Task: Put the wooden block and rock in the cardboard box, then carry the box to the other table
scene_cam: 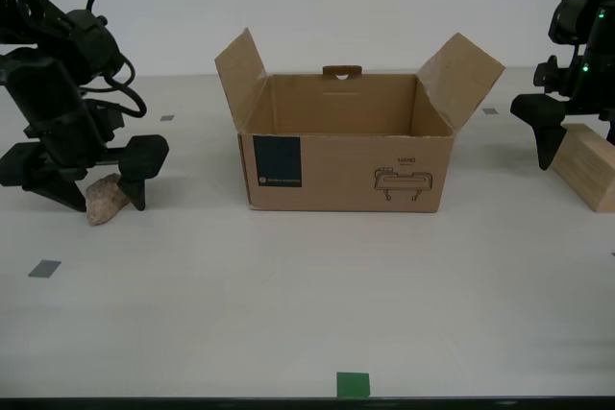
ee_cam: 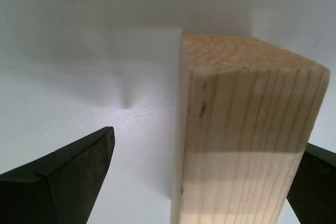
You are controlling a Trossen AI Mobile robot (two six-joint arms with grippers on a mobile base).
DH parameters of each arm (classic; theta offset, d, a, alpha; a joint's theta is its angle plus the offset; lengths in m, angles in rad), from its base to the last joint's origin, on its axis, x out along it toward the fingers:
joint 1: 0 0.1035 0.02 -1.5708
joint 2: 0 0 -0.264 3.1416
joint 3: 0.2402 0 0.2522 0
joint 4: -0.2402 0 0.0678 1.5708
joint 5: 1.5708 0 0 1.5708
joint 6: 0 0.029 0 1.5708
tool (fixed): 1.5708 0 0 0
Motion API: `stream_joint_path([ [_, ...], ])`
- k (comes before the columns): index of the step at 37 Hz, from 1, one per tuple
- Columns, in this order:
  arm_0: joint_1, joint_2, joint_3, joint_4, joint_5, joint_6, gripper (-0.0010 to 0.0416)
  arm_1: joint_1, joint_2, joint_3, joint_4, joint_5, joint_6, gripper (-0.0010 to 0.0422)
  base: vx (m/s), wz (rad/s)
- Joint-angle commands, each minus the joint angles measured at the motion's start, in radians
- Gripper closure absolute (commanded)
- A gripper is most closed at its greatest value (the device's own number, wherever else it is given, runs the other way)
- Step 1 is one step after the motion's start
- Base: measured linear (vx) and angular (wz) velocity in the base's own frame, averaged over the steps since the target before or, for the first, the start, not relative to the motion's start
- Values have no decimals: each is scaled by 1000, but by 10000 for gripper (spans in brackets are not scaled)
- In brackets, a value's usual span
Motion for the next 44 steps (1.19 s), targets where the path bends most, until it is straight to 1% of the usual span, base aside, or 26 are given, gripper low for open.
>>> stream_joint_path([
  [1,0,0,0,-1,-4,-3,12,-1,2,1,4,2,5,53,0,0],
  [13,0,0,0,0,-3,-3,12,-1,-28,14,-9,2,5,53,0,0],
  [19,1,0,0,0,-3,-3,12,-1,-50,14,-9,-5,5,53,0,0],
  [44,2,0,0,0,-4,-3,12,-1,-50,13,-21,-8,9,53,0,0],
])
